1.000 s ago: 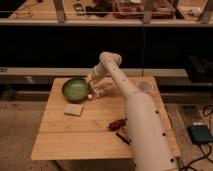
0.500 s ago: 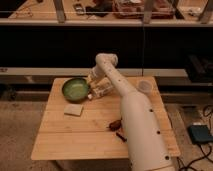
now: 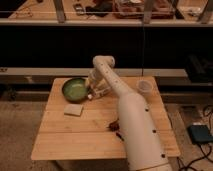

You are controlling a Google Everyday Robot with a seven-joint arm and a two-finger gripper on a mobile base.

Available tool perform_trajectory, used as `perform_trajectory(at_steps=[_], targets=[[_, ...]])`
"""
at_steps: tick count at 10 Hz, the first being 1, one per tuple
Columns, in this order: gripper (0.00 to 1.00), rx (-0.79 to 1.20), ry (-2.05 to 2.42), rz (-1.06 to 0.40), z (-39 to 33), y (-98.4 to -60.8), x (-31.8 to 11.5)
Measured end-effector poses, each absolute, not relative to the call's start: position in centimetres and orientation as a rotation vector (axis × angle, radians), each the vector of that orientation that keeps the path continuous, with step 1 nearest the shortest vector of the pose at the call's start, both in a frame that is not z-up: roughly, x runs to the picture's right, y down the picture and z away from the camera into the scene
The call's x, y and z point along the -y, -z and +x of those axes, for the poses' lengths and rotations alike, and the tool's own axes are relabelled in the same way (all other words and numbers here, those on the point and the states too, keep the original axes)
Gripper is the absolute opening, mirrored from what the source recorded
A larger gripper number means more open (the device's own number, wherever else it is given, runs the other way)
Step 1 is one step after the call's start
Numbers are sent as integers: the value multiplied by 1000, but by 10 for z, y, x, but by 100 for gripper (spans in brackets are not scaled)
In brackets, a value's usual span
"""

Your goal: Pick up the ceramic bowl

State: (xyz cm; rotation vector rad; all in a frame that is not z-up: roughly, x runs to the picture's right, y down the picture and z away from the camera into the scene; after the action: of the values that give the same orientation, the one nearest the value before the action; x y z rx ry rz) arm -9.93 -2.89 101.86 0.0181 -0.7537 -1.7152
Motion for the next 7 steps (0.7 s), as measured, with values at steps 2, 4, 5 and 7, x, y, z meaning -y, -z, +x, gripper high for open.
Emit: perform_trajectory(at_steps=[2,4,5,7], targets=[[48,779,1717,3,-108,-1023,19],[38,782,1714,-8,-107,-1026,17],[26,785,1713,-15,-106,-1027,16],[10,789,1711,-25,-108,-1029,14]])
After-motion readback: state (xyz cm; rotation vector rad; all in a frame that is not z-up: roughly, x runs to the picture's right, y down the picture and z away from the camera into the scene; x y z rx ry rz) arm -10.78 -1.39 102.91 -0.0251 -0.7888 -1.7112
